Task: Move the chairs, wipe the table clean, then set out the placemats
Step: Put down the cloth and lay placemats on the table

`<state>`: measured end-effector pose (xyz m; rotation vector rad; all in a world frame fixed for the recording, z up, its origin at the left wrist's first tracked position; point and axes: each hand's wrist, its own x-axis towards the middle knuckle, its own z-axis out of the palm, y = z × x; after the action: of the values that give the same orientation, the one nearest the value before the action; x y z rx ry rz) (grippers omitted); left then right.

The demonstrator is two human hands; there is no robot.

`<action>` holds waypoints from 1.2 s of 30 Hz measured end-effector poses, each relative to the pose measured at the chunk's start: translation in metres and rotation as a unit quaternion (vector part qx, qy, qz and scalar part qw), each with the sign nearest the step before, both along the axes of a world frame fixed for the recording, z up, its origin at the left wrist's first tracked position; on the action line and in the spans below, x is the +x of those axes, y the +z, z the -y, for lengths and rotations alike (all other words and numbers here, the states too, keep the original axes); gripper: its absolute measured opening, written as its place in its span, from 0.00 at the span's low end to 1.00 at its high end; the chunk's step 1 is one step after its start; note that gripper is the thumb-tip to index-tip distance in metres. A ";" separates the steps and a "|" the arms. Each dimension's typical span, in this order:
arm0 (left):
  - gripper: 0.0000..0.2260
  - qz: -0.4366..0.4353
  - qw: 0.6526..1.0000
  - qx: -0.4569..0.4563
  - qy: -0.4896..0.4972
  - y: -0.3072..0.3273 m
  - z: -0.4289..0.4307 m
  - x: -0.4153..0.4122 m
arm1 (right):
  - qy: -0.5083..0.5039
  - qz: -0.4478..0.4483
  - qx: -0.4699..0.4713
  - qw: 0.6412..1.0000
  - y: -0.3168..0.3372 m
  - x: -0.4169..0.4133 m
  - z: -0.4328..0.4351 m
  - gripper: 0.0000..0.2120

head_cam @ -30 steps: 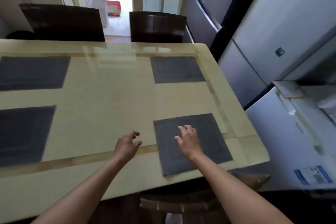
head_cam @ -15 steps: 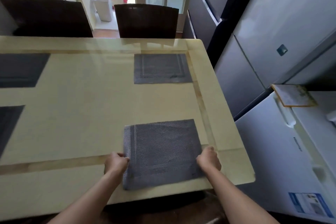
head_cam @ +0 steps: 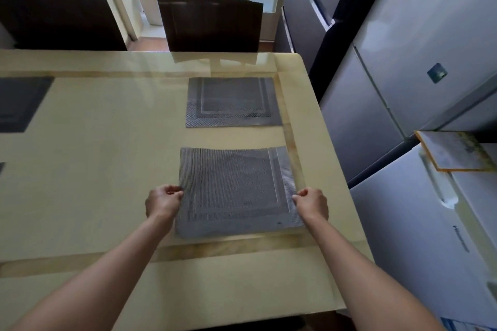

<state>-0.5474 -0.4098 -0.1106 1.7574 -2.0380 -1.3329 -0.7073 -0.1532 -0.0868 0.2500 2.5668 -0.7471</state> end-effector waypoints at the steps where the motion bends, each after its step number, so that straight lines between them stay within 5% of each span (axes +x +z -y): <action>1: 0.07 0.000 1.000 0.001 -0.001 -0.001 0.003 -0.004 | 0.002 0.003 0.000 1.000 0.000 -0.005 0.001 0.08; 36: 0.08 0.076 0.991 -0.057 -0.095 -0.007 0.003 0.004 | 0.067 -0.002 0.048 0.997 -0.015 -0.005 -0.013 0.11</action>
<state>-0.5438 -0.4126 -0.1180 1.6997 -2.3644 -1.1337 -0.7123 -0.1401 -0.1015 0.1054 2.5973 -0.5768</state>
